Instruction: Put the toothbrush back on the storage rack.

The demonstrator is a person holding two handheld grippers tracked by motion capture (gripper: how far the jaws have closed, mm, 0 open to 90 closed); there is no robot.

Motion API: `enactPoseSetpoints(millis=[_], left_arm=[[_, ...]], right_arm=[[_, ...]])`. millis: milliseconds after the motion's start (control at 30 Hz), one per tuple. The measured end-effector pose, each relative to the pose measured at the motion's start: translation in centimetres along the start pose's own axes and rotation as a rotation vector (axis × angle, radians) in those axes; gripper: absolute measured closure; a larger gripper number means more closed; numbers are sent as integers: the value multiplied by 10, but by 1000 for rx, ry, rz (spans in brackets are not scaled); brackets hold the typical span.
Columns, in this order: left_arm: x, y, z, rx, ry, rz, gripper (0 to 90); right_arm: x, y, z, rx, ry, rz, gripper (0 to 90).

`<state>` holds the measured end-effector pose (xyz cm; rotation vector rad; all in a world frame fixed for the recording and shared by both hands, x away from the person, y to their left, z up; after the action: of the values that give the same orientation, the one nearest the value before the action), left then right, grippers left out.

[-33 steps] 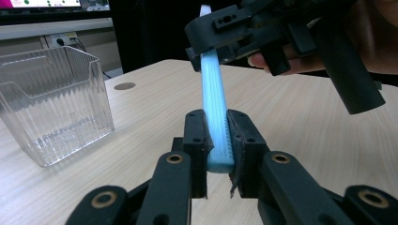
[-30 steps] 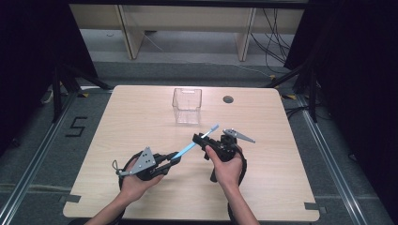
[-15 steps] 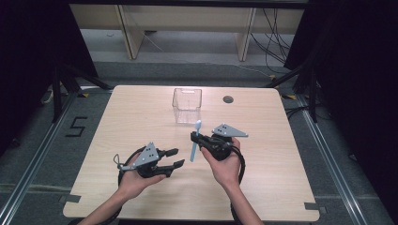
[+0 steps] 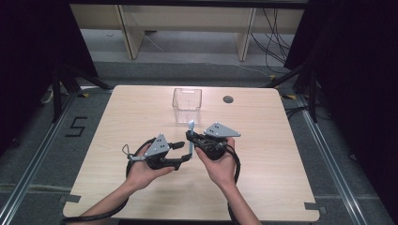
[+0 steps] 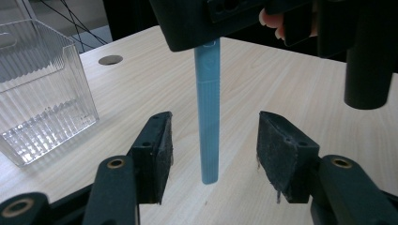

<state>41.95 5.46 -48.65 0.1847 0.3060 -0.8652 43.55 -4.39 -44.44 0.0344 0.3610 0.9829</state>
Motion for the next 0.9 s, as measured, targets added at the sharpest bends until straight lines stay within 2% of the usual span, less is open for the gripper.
enactPoseSetpoints(millis=[100, 133, 267, 333, 367, 467, 533, 600, 667, 800, 833, 900], left_arm=[[5, 0, 4, -7, -8, 7, 468], [6, 0, 5, -10, -11, 8, 481], [9, 0, 7, -8, -12, 25, 538], [10, 0, 8, -4, -14, 33, 577], [11, 0, 8, -1, -16, 35, 588], [13, 2, 8, 2, -28, 48, 614], [12, 4, 8, -3, -24, 60, 639], [12, 4, 8, -2, -24, 56, 664], [12, 4, 8, 2, -28, 51, 695], [12, 4, 9, -8, -24, 50, 740], [13, 4, 9, -14, -37, 40, 756], [13, 4, 8, -18, -23, 50, 769]], right_arm=[[2, 1, 0, 6, 0, 5, 853], [2, 0, 1, -8, -4, 1, 853], [1, 1, 4, 8, -14, -4, 853], [1, 0, 5, -9, -21, -14, 853], [1, 3, 5, 19, -17, -6, 853], [2, 0, 7, -11, -29, -11, 853], [3, 2, 7, 10, -24, 2, 854], [2, 0, 8, -16, -33, -14, 853], [3, 2, 7, 4, -32, 1, 853], [4, 2, 7, 10, -36, 3, 853], [4, 3, 7, 5, -35, 7, 853], [5, 4, 5, 18, -21, 11, 853]])
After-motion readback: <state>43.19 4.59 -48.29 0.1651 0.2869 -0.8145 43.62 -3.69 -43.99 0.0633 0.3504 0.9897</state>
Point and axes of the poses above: each handheld gripper's, and its own axes: x roughly forward along the jaws, z roughly out of its top, y roughly to its left, the point moved 7 cm from there along x, roughly forward along the jaws, and after that the axes turned 8 degrees about z, right-handed, at the moved point
